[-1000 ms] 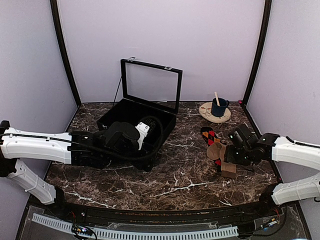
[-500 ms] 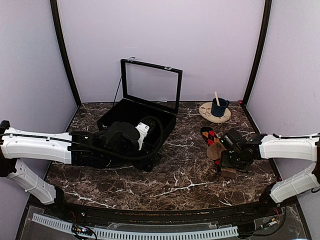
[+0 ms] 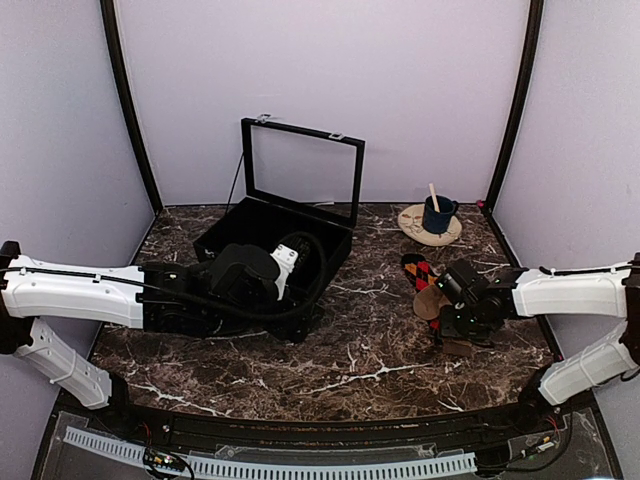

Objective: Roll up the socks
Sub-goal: Pick up the sock from the center of the board.

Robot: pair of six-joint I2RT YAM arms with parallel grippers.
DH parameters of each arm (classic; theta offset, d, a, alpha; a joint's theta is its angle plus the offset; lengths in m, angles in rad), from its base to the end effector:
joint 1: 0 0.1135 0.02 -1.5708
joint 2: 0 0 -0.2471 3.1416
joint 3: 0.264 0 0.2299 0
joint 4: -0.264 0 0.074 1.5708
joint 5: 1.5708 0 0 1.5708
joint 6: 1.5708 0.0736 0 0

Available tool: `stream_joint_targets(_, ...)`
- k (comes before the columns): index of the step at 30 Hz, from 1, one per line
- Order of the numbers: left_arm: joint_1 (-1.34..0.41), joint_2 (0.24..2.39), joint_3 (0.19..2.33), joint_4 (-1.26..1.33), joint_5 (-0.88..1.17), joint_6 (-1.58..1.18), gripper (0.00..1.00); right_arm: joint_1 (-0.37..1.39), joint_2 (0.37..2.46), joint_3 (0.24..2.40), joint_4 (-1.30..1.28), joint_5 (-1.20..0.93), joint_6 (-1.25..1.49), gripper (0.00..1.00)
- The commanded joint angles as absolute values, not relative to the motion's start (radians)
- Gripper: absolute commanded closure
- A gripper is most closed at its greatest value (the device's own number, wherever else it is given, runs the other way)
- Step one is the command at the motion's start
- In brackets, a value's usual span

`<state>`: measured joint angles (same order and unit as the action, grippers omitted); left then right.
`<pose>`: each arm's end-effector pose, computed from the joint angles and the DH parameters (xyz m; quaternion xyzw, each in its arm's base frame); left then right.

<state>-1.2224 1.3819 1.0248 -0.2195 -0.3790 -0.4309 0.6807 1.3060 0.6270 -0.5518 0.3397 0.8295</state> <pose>0.1355 -0.2932 0.2572 0.2499 0.8311 -0.2324 0.4390 0.1814 0.1153 0.1241 0.1007 0.9666 -0.0070 0.2356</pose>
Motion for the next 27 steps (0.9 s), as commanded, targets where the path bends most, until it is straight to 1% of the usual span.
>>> stream_joint_targets(1, -1.229, 1.388, 1.009, -0.189, -0.387, -0.436, 0.16, 0.69, 1.321, 0.623, -0.537, 0.327, 0.818, 0.42)
stream_joint_targets(7, -1.23, 1.394, 1.006, -0.177, -0.387, -0.433, 0.16, 0.69, 1.339, 0.628, -0.543, 0.329, 0.81, 0.43)
stream_joint_targets(9, -1.229, 1.396, 1.005, -0.175, -0.388, -0.431, 0.16, 0.69, 1.349, 0.627, -0.545, 0.329, 0.81, 0.47)
stream_joint_targets(12, -1.229, 1.393, 1.003, -0.173, -0.393, -0.429, 0.16, 0.69, 1.348, 0.629, -0.55, 0.331, 0.813, 0.6)
stream_joint_targets(15, -1.229, 1.39, 0.999, -0.172, -0.399, -0.424, 0.16, 0.691, 1.333, 0.639, -0.564, 0.347, 0.815, 0.69)
stream_joint_targets(19, -1.23, 1.388, 0.996, -0.167, -0.401, -0.419, 0.16, 0.708, 1.308, 0.682, -0.606, 0.385, 0.812, 0.74)
stream_joint_targets(27, -1.228, 1.377, 0.995, -0.163, -0.412, -0.415, 0.16, 0.761, 1.294, 0.779, -0.688, 0.448, 0.81, 0.89)
